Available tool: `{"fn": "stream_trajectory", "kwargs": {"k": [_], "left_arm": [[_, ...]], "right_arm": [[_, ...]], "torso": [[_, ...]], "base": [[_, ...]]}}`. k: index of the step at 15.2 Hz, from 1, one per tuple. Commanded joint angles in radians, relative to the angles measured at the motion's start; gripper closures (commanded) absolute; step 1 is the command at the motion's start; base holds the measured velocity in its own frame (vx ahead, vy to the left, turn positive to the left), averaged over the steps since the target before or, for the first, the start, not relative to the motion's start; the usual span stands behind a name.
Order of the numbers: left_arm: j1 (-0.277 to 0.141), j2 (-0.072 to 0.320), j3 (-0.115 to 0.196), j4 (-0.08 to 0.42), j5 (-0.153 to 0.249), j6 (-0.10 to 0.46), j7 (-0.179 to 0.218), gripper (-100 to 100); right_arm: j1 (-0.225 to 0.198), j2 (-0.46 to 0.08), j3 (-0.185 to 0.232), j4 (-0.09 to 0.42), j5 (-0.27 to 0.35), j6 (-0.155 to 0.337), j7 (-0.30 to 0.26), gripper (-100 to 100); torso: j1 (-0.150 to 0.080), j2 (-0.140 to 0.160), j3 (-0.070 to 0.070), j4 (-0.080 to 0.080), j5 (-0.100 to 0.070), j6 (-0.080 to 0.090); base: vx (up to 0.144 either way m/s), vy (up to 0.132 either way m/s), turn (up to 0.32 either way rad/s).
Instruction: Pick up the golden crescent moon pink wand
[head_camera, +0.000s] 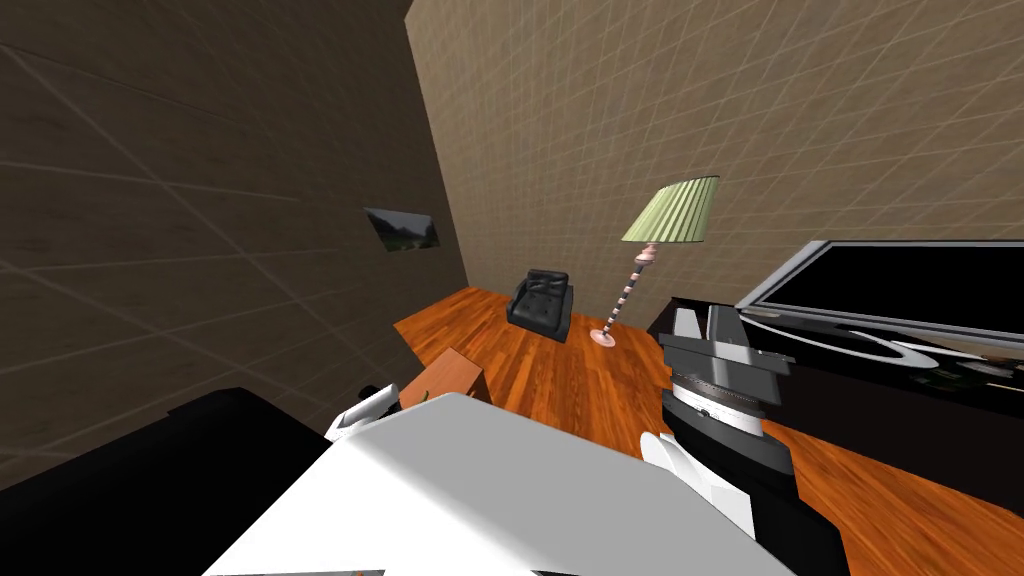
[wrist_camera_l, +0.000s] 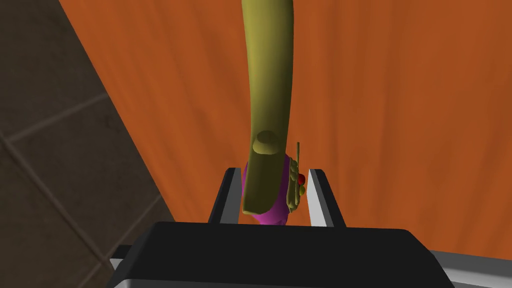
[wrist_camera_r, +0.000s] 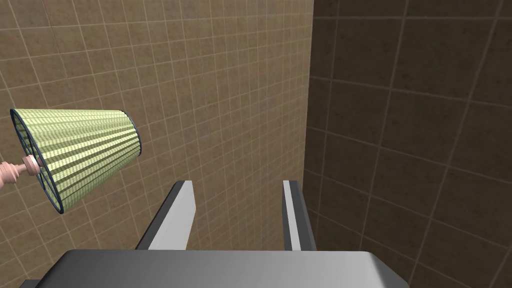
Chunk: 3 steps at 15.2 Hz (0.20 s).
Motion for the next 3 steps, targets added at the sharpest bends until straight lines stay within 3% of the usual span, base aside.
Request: {"fn": "stream_trajectory", "kwargs": {"k": [1,3], "left_arm": [[0.003,0.001,0.011,-0.027,0.002,0.031,-0.003,100],[0.002,0.002,0.01,-0.022,0.003,0.025,-0.003,100]], "right_arm": [[0.0,0.0,0.0,0.0,0.0,0.0,0.0,0],[0.0,0.0,0.0,0.0,0.0,0.0,0.0,0]], "torso": [[0.0,0.0,0.0,0.0,0.0,0.0],[-0.001,0.001,0.0,0.0,0.0,-0.001]], "base": [[-0.028,-0.051,-0.04],[-0.021,-0.033,-0.016]]}}
